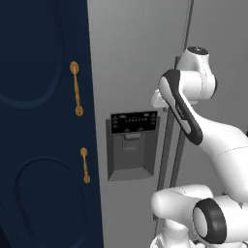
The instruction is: Take the strawberry from the fridge and place it on top of the pancake, located on the dining counter.
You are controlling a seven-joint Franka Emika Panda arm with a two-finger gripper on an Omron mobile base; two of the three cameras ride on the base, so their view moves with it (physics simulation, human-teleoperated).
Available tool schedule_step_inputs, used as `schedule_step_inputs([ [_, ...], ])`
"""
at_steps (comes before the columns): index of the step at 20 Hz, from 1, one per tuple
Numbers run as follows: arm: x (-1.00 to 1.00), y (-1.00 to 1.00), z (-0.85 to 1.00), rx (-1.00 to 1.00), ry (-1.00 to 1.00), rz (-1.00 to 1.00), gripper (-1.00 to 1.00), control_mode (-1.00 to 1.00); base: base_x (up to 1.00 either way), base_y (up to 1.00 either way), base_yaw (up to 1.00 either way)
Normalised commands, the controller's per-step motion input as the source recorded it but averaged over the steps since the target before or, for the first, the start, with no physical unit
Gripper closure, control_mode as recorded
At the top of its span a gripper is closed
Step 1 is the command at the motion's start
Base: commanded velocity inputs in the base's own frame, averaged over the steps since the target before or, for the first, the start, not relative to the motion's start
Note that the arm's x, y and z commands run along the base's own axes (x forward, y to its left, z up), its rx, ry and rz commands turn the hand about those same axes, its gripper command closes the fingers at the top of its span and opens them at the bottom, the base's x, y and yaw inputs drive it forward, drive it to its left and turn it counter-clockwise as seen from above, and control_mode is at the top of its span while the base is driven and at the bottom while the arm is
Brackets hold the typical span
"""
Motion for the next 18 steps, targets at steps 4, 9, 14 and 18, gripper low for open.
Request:
schedule_step_inputs([
  [4, -0.01, 0.00, 0.00, -0.01, 0.00, 0.00, -1.00, 1.00, -0.24, -0.19, -0.02],
  [9, 0.00, 0.00, 0.00, 0.00, 0.00, 0.00, -1.00, 1.00, -0.72, -0.63, -0.07],
  [14, 0.00, 0.00, 0.00, 0.00, 0.00, 0.00, -1.00, 1.00, -0.66, -0.25, -0.05],
  [18, 0.00, 0.00, 0.00, 0.00, 0.00, 0.00, -1.00, 1.00, -0.30, 0.38, -0.05],
])
